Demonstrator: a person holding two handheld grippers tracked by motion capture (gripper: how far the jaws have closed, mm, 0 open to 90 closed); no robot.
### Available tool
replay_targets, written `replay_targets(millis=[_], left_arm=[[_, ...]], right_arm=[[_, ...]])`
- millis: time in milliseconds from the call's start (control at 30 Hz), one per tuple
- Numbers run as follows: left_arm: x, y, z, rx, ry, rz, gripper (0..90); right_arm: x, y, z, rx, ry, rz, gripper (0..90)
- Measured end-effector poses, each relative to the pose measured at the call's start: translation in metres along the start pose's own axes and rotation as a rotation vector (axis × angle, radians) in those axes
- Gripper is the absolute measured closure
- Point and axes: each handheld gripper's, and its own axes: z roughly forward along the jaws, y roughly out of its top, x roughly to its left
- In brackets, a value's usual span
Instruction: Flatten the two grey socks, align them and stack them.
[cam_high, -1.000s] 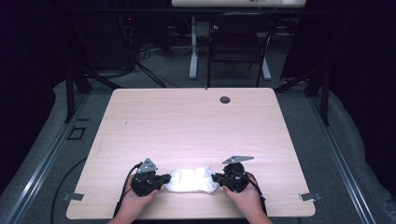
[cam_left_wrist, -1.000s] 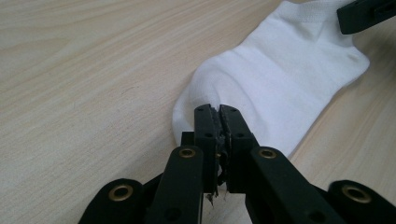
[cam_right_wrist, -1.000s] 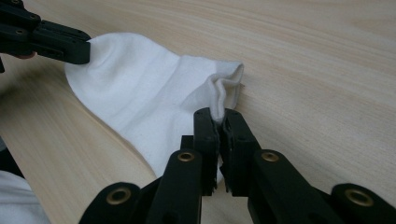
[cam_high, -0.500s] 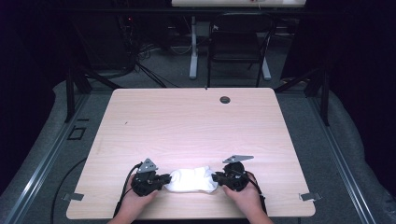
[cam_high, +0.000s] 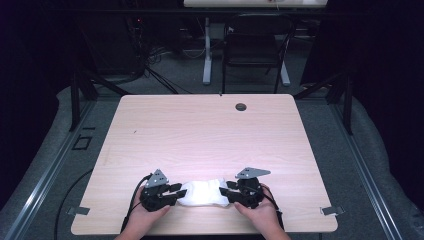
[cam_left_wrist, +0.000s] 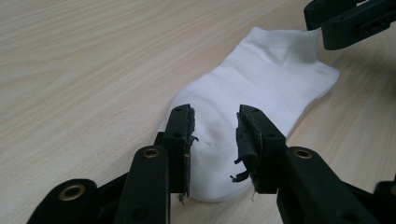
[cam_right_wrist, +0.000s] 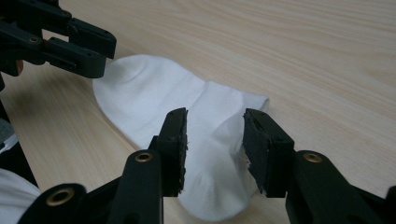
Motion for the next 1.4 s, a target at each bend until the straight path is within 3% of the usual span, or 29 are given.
replay_targets(millis=[100, 267, 400, 500, 600, 867, 1033, 1133, 1400], left_arm=[[-0.002, -0.002, 0.004, 0.012, -0.003, 0.012, 64.2], [-0.001, -0.003, 0.007, 0.027, -0.004, 0.014, 63.5], [-0.001, -0.004, 0.008, 0.032, -0.002, 0.013, 63.3], [0.000, -0.004, 0.009, 0.037, -0.001, 0.014, 63.3], [0.000, -0.005, 0.010, 0.041, -0.001, 0.014, 63.3], [0.001, -0.007, 0.012, 0.051, -0.001, 0.011, 63.0], [0.002, -0.007, 0.013, 0.055, -0.001, 0.011, 62.8], [0.002, -0.008, 0.013, 0.057, -0.001, 0.011, 62.8], [0.002, -0.008, 0.015, 0.059, 0.000, 0.006, 62.7]], right_arm=[[0.002, -0.002, 0.006, 0.023, 0.000, -0.018, 58.8], [0.000, -0.004, 0.011, 0.053, -0.003, -0.008, 58.0], [0.000, -0.002, 0.007, 0.003, -0.042, -0.013, 58.1], [0.000, 0.001, -0.001, -0.052, -0.044, -0.008, 58.1], [0.002, 0.002, -0.003, -0.061, -0.032, -0.001, 58.1], [0.004, -0.002, 0.014, 0.037, -0.007, -0.039, 58.1], [0.003, -0.004, 0.018, 0.048, -0.009, -0.027, 58.2], [0.001, -0.004, 0.016, 0.035, -0.037, -0.039, 58.2], [-0.018, -0.003, -0.001, -0.014, -0.078, 0.060, 58.3]])
